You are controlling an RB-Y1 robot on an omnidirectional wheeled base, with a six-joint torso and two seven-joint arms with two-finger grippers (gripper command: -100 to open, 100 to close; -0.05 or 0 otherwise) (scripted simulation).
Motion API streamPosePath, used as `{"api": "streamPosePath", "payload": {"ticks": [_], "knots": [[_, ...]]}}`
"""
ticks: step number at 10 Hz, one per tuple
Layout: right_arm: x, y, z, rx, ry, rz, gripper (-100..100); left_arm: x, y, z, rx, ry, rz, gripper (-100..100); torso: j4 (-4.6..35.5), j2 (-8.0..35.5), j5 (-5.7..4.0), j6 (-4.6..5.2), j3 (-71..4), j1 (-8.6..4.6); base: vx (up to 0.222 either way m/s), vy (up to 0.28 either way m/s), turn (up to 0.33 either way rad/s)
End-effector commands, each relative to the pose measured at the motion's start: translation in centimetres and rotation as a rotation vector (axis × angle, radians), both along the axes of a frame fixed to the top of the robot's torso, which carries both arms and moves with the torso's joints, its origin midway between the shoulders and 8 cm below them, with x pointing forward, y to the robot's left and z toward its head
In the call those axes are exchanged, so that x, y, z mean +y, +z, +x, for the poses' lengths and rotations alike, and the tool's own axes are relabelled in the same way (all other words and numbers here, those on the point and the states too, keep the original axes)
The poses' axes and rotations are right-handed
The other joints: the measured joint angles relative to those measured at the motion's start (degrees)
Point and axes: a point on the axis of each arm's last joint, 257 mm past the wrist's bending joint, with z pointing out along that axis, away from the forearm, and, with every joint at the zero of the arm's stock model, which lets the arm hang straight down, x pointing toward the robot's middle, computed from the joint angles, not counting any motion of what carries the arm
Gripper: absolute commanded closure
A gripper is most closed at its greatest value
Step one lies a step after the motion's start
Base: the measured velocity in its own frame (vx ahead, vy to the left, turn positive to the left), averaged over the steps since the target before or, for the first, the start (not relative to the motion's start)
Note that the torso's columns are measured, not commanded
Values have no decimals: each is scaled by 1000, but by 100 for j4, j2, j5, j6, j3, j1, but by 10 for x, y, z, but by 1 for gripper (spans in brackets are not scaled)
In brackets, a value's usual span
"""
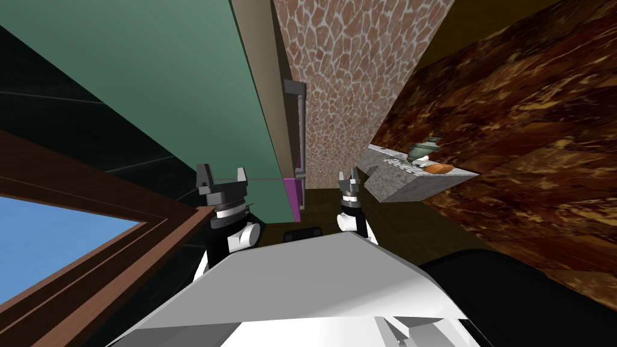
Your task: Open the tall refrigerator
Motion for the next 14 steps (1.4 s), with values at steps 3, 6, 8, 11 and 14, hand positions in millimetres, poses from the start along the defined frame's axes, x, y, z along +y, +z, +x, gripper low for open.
{"api": "streamPosePath", "payload": {"ticks": [3, 6, 8, 11, 14], "knots": [[0, 0, 0, 0, 0, 0, 0, 0, 0, 0, 0, 0, 0, 0, 1006, 1003, 0, 0, -2014, 0, 0, 0, 0], [0, 0, 0, 0, 0, 0, 0, 0, 0, 0, 0, 0, 0, 0, 2268, 2269, 0, 0, -4536, 0, 0, 0, 0], [0, 0, 0, 0, 0, 0, 0, 0, 0, 0, 0, 0, 0, 0, 3114, 3116, 0, 0, -6227, 0, 0, 0, 0], [0, 0, 0, 0, 0, 0, 0, -6, -2, 4, 23, -22, 47, -100, 4149, 4154, 0, 0, -8314, -2, 6, -11, -1], [0, 0, 0, 0, 0, 0, 0, -12, -6, 13, 69, -43, 94, -100, 4226, 4224, -1, 0, -8458, -4, 14, -36, -2]]}}
